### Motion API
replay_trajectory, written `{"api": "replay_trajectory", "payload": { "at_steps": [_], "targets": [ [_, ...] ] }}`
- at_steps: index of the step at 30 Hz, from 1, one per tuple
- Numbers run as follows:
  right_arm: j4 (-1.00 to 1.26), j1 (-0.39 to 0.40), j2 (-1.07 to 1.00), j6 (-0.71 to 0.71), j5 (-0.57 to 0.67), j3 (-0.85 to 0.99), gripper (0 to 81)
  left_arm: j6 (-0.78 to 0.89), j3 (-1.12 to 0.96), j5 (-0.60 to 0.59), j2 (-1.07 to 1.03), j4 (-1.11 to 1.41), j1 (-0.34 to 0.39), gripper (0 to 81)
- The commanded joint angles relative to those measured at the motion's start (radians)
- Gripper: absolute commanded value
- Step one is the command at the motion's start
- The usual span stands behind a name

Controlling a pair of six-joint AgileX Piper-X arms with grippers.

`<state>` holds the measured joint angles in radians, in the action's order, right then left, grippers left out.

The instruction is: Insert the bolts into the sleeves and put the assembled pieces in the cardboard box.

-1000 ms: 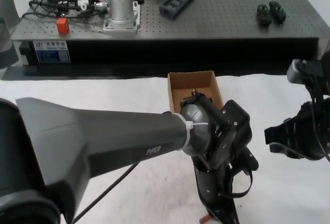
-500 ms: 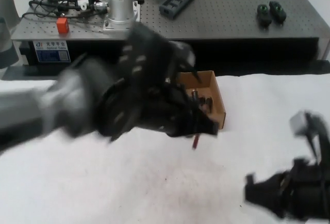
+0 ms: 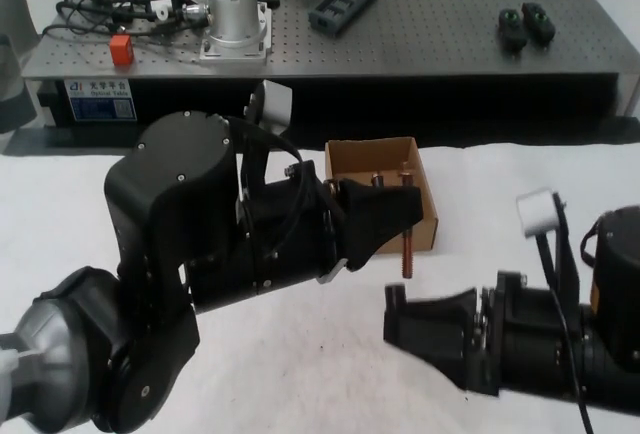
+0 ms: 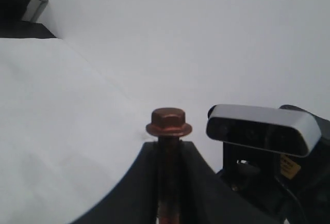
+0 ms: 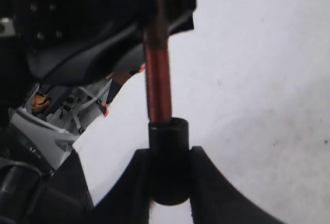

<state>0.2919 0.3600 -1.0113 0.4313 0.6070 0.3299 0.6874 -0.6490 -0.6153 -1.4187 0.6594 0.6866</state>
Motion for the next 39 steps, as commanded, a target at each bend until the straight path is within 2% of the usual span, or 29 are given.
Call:
{"api": "replay_trajectory", "payload": {
  "at_steps": [1, 10, 15, 19, 28, 38, 39],
  "targets": [
    [0.037, 0.002, -0.002, 0.011, -0.04, 0.015, 4.9, 0.016, -0.002, -0.018, 0.01, 0.031, -0.003, 0.6],
    [-0.037, 0.004, -0.002, 0.011, -0.028, 0.004, 4.9, 0.008, -0.002, 0.011, 0.01, 0.031, -0.003, 0.6],
    [-0.04, 0.004, 0.066, 0.006, -0.031, 0.002, 4.9, -0.01, -0.002, 0.029, 0.01, 0.031, -0.003, 0.6],
    [-0.038, 0.002, 0.131, -0.016, -0.088, 0.002, 4.9, -0.015, -0.002, 0.029, 0.01, 0.031, -0.003, 0.6],
    [-0.034, 0.002, 0.101, -0.021, -0.079, 0.002, 4.9, -0.014, -0.002, -0.034, 0.01, 0.031, -0.003, 0.6],
    [0.141, 0.003, 0.099, 0.022, -0.095, 0.002, 4.9, 0.055, -0.002, -0.049, 0.01, 0.034, -0.003, 0.5],
    [0.148, 0.003, 0.099, 0.031, -0.106, 0.002, 4.9, 0.073, -0.002, -0.049, 0.01, 0.04, -0.003, 2.7]
  ]
}}
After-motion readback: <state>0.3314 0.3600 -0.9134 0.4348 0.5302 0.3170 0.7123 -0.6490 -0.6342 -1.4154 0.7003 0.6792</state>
